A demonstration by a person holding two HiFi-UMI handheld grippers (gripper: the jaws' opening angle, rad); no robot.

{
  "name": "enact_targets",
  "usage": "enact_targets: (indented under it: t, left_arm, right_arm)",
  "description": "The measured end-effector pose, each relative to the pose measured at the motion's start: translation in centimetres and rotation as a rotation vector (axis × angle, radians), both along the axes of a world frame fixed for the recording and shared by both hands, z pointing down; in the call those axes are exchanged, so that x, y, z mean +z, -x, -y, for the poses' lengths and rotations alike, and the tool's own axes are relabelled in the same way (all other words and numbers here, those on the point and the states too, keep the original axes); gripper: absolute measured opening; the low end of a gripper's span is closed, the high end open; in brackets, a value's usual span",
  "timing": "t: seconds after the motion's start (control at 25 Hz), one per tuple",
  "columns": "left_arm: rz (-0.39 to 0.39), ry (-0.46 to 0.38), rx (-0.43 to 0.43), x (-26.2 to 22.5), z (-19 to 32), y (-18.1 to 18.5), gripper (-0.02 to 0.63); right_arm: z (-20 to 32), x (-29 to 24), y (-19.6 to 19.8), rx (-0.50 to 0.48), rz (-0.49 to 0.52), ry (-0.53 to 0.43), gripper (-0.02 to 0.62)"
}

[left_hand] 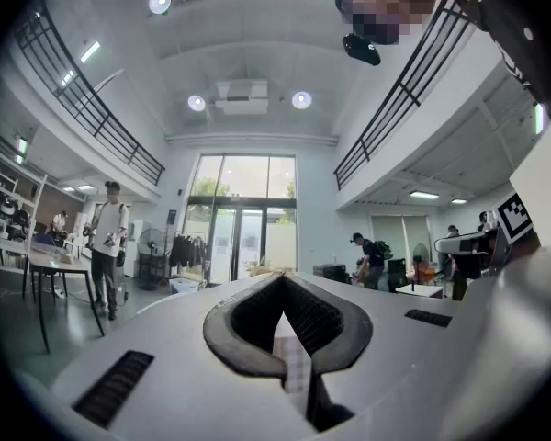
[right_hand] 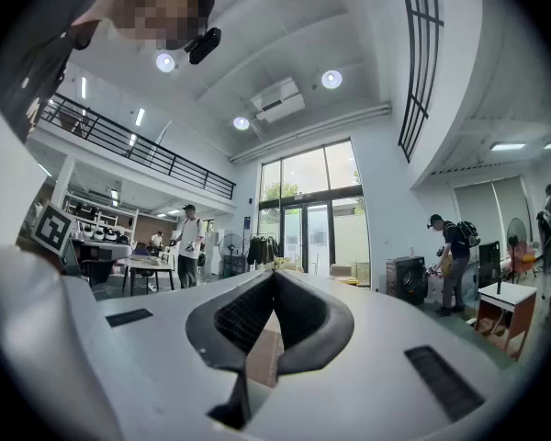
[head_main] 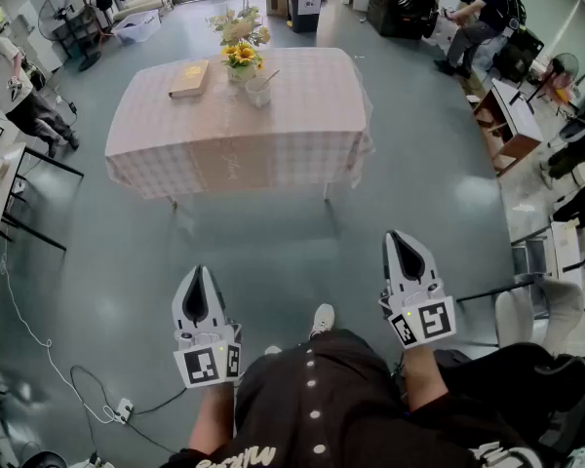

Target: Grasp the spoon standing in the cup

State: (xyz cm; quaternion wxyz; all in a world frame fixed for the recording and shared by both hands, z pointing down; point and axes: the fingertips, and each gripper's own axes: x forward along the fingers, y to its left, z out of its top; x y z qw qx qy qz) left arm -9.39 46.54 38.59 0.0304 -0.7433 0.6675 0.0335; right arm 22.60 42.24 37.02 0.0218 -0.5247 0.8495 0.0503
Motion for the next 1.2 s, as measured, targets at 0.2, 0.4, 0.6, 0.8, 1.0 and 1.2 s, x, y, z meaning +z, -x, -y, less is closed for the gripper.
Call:
enact_targets:
  t: [0.2, 0.4, 0.6, 0.8, 1.0, 1.2]
  left_arm:
    - [0.001, 0.006, 0.002, 0.2, 0.3, 0.0, 0.017]
    - [0.0, 0.006, 0.002, 0.1, 0.7, 0.0, 0.017]
    - [0.005, 0.006, 0.004, 0.0, 1.0, -0.1, 0.017]
    - [0.005, 0.008, 0.004, 0.1, 1.3, -0.4, 0.017]
    - [0.003, 0.019, 0.0, 0.6, 1.5, -0.6, 0.017]
    - [0.004, 0.022, -0.005, 0.6, 2.1, -1.1, 0.017]
  right_arm:
    - [0.3, 0.2, 0.2, -0.002, -0.004, 0.01, -0.005]
    - [0.7, -0.1, 0.0, 0.002, 0.042, 0.0, -0.005]
    - [1.0, -0.1, 0.3, -0.018, 0.055, 0.007, -0.005]
    - [1.3, 0.1, 0.4, -0.016, 0.031, -0.002, -0.003]
    - [1.7, 0.3, 0.6, -0.038, 0.04, 0.01, 0.062]
    - [2.4, 0.3, 0.5, -0.07, 0.059, 0.023, 0.124]
